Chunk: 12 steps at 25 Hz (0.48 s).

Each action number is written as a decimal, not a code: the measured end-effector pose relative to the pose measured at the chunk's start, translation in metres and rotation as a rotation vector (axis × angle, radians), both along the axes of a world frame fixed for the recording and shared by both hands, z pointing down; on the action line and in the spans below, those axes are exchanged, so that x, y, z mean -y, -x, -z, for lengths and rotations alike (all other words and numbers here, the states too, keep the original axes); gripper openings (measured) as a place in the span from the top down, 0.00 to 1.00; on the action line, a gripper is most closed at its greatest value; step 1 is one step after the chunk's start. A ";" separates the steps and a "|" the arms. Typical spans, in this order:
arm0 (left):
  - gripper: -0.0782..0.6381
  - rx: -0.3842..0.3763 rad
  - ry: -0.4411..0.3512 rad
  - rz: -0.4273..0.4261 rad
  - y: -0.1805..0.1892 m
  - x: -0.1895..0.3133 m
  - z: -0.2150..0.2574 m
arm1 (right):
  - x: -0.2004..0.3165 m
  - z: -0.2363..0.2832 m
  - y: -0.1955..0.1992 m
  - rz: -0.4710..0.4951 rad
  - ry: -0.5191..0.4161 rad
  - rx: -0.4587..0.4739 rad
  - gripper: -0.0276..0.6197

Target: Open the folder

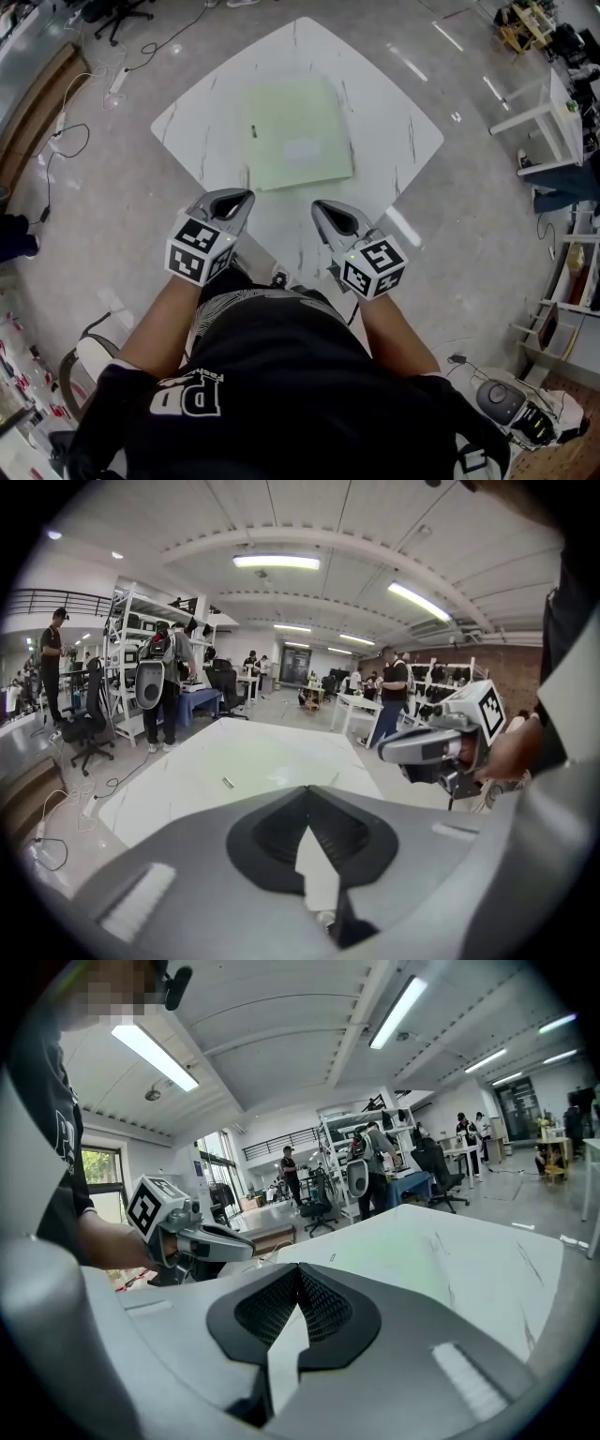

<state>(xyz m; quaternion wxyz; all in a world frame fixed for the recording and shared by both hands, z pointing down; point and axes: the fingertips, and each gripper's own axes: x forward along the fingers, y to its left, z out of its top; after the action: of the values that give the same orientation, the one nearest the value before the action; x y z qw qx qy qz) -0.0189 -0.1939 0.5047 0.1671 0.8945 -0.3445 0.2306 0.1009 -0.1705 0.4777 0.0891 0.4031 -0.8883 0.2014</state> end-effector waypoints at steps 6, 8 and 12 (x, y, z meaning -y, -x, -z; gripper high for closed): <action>0.82 0.027 -0.008 0.010 0.001 0.021 -0.019 | 0.000 -0.002 0.002 0.001 -0.001 -0.005 0.96; 0.82 0.037 -0.004 0.006 0.000 0.026 -0.027 | 0.001 -0.002 0.002 0.000 0.002 -0.008 0.96; 0.82 0.056 0.014 -0.001 -0.001 0.033 -0.044 | 0.002 -0.003 0.004 0.003 -0.001 -0.021 0.96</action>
<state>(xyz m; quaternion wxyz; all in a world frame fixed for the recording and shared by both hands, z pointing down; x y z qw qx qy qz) -0.0174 -0.2270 0.5490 0.1635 0.8867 -0.3468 0.2583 0.0965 -0.1725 0.4806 0.0984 0.4037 -0.8881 0.1966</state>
